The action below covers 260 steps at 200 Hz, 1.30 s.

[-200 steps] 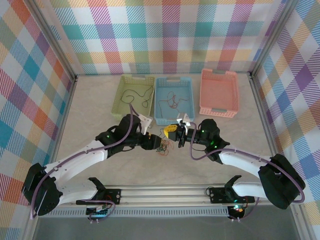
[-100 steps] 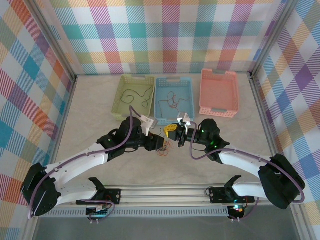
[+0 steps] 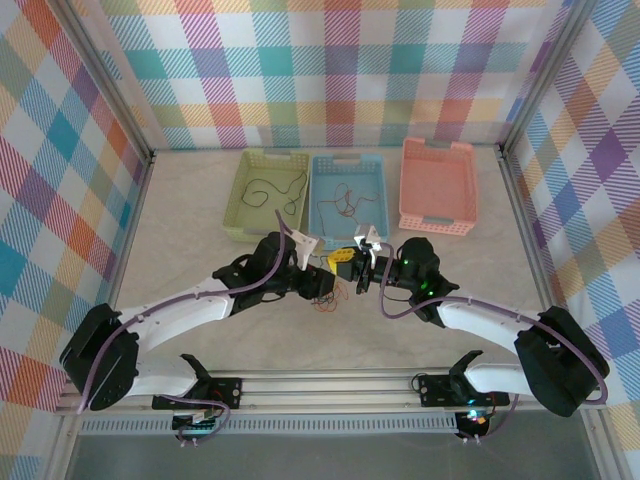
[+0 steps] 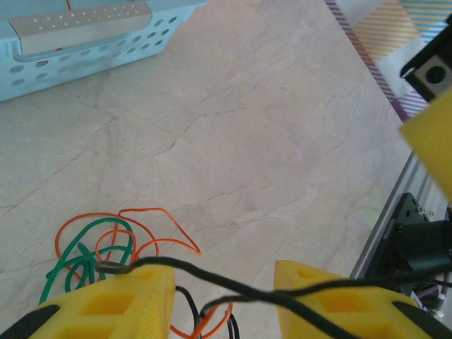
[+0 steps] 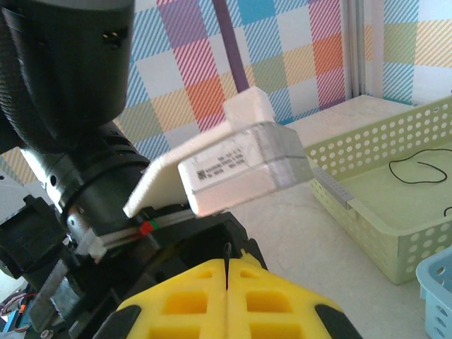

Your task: Untangle the cables

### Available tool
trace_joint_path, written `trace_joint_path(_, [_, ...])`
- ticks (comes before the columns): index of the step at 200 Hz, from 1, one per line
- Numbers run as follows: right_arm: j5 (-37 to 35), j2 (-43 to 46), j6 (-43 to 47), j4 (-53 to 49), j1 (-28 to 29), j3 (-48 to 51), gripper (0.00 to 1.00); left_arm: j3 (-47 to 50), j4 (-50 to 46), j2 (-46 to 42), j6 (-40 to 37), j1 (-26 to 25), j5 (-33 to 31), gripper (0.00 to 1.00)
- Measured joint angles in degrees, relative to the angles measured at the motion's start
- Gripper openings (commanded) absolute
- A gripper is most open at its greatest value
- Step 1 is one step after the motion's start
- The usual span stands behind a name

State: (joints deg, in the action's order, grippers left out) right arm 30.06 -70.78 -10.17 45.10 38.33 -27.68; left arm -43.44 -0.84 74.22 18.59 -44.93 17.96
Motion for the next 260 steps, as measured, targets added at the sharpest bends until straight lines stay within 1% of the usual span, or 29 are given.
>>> trace_joint_path(20, [0.3, -0.2, -0.2, 0.7, 0.0, 0.0, 0.00, -0.9, -0.1, 1.0, -0.2, 0.0, 0.0, 0.39])
trace_joint_path(27, [0.4, -0.3, -0.3, 0.9, 0.0, 0.0, 0.00, -1.4, -0.3, 1.4, -0.2, 0.0, 0.0, 0.36])
trace_joint_path(52, [0.6, -0.3, -1.1, 1.7, 0.0, 0.0, 0.00, -3.0, -0.5, 2.8, -0.4, 0.0, 0.0, 0.32])
trace_joint_path(69, [0.7, -0.1, -1.5, 2.0, 0.0, 0.1, 0.00, -3.3, -0.9, 3.0, -0.4, 0.0, 0.0, 0.27])
trace_joint_path(124, [0.6, 5.1, -3.6, 2.4, -0.1, 0.8, 0.00, -3.7, -4.2, 3.4, -0.4, 0.0, 0.1, 0.27])
trace_joint_path(184, [-0.5, 16.1, -6.3, 1.4, -0.6, 0.8, 0.00, -4.4, -7.8, 3.4, -0.4, 0.0, 0.0, 0.27])
trace_joint_path(221, [-3.2, 23.3, -7.1, -1.8, -1.1, 0.8, 0.00, -4.4, -8.7, 3.4, -0.4, 0.0, -0.5, 0.26])
trace_joint_path(260, [-7.4, 27.5, -7.4, -5.3, -2.4, 0.8, 0.00, -4.4, -10.4, 3.1, -0.4, -0.1, -1.6, 0.25])
